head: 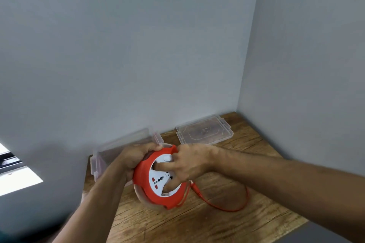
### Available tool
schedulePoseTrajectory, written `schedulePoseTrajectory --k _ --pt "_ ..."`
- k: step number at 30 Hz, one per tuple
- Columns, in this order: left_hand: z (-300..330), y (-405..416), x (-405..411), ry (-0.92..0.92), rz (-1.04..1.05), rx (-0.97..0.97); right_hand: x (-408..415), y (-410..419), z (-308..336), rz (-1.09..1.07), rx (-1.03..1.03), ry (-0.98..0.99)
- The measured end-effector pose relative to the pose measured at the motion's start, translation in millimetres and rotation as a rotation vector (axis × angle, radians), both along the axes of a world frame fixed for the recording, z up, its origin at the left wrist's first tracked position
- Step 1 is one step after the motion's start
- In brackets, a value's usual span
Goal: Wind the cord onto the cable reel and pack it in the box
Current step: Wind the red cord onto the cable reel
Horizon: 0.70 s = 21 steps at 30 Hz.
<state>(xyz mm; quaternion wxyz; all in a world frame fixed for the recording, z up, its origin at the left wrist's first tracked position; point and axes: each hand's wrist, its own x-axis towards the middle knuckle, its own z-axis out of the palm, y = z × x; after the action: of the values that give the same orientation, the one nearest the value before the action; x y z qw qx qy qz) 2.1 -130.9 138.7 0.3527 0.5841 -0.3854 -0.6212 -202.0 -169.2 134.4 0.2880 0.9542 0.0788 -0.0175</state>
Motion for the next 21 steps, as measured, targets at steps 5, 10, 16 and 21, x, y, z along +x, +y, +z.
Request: schedulePoseTrajectory --k 5,10,16,21 --pt "-1 2 -2 -0.019 0.192 -0.094 -1 0 -10 -0.143 0.114 -0.184" --pt "-12 3 -7 0.035 0.441 -0.216 12 12 -37 -0.689 0.410 -0.591" --pt "-37 9 -25 -0.040 0.526 -0.447 44 44 -50 -1.244 1.528 -1.272" --pt "-48 10 -8 0.118 0.601 -0.334 14 41 -46 -1.086 1.197 -0.994"
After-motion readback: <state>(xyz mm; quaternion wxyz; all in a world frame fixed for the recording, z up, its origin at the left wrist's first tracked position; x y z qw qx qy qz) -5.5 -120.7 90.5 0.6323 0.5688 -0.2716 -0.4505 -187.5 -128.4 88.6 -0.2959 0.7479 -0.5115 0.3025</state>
